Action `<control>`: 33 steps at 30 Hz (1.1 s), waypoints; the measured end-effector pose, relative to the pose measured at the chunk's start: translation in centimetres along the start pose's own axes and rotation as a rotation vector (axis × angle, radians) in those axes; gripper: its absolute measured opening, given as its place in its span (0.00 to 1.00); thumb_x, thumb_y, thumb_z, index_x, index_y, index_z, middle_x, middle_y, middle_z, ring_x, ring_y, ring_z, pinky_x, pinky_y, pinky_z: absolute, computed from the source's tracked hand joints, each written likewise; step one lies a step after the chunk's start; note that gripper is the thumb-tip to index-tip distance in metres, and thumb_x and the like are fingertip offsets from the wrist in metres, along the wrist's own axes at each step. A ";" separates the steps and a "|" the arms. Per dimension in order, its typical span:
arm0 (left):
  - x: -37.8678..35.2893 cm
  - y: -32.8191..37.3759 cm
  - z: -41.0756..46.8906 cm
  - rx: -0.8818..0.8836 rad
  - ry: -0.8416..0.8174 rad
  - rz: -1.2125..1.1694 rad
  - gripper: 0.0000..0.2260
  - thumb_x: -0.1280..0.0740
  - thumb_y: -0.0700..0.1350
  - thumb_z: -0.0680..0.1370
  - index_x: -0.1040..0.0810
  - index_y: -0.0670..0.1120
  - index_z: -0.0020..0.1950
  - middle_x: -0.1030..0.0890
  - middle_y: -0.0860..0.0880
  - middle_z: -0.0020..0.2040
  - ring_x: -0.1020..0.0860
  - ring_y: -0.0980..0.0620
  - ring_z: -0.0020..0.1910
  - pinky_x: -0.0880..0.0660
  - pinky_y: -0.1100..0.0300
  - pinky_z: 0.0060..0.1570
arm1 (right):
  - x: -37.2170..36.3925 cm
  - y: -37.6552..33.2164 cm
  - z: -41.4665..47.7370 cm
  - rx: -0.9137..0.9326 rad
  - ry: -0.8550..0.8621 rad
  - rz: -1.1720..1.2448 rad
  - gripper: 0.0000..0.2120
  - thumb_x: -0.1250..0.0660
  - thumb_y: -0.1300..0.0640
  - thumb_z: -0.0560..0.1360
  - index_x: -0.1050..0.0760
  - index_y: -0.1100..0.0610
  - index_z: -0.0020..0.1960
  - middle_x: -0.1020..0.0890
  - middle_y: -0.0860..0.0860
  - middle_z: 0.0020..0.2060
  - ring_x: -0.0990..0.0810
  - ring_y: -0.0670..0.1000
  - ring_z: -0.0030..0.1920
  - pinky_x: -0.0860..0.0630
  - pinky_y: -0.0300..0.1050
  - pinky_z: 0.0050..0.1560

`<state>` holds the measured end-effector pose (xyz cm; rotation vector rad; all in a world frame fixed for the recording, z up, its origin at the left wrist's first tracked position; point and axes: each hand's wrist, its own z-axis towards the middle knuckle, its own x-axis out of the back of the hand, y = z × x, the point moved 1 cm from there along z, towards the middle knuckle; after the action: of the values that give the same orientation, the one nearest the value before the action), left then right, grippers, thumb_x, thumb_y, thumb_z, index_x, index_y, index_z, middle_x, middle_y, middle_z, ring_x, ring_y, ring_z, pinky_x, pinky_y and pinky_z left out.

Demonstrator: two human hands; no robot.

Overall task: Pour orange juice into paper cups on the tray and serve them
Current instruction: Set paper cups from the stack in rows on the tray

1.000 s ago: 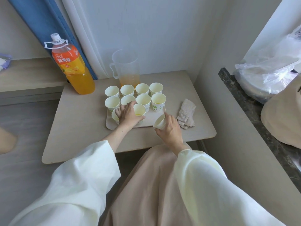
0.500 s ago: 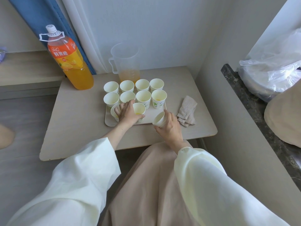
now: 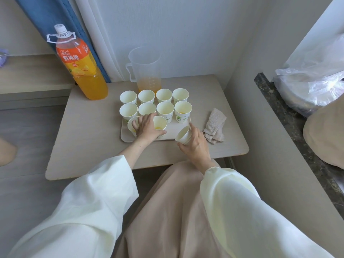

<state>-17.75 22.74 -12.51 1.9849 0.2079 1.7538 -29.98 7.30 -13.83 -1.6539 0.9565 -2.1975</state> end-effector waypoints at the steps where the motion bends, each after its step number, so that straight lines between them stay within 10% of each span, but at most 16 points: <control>1: 0.0 -0.1 0.0 0.000 -0.002 0.001 0.35 0.25 0.59 0.66 0.34 0.53 0.69 0.28 0.52 0.65 0.37 0.47 0.67 0.45 0.48 0.63 | -0.1 0.0 0.0 0.002 0.000 -0.003 0.39 0.26 0.51 0.68 0.37 0.62 0.73 0.23 0.56 0.57 0.27 0.57 0.60 0.31 0.49 0.62; 33: 0.3 -0.4 -0.2 -0.026 -0.006 -0.033 0.35 0.25 0.57 0.67 0.34 0.52 0.70 0.29 0.53 0.67 0.38 0.48 0.68 0.47 0.51 0.62 | 0.2 -0.5 -0.7 0.017 -0.032 -0.026 0.39 0.25 0.52 0.69 0.38 0.61 0.73 0.24 0.56 0.60 0.27 0.57 0.61 0.32 0.49 0.63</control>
<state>-17.81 23.29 -12.40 1.9578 0.2133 1.7209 -30.54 7.81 -13.52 -1.6978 0.9098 -2.1834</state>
